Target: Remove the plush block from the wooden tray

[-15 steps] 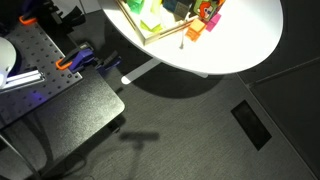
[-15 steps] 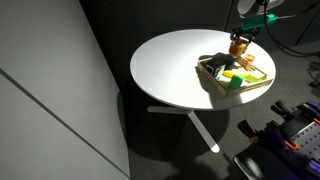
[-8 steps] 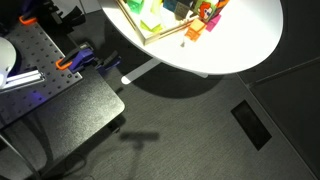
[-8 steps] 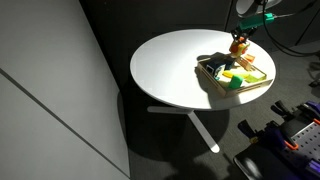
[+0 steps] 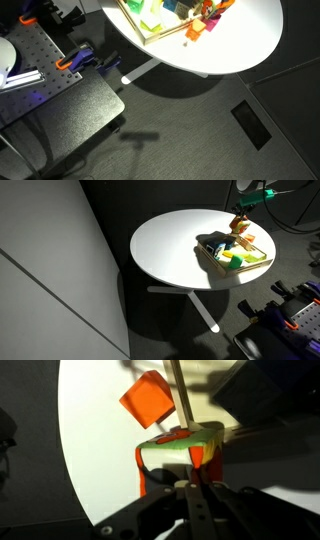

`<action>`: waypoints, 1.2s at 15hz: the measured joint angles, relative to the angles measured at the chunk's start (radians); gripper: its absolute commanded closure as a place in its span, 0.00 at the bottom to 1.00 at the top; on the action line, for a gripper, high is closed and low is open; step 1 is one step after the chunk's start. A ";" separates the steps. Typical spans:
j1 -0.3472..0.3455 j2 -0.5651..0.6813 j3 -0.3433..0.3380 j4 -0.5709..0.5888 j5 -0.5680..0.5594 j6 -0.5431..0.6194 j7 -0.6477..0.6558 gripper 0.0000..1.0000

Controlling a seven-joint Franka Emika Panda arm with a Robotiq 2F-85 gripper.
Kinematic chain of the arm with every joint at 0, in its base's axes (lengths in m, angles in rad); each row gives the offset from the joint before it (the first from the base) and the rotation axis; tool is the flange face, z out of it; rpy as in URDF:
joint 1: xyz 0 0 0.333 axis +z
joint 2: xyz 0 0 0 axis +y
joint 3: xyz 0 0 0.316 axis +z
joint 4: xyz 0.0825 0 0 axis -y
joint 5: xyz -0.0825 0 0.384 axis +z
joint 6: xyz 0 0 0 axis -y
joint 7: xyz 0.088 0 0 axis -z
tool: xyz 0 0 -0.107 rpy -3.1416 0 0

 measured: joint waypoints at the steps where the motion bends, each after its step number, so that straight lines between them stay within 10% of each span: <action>1: 0.000 -0.001 -0.001 0.006 0.000 0.000 0.001 0.98; 8: 0.010 -0.003 -0.003 0.070 0.000 -0.001 0.057 0.97; 9: 0.014 -0.003 -0.003 0.077 0.000 -0.001 0.069 0.71; 18: 0.036 -0.019 -0.009 0.100 0.000 -0.019 0.133 0.07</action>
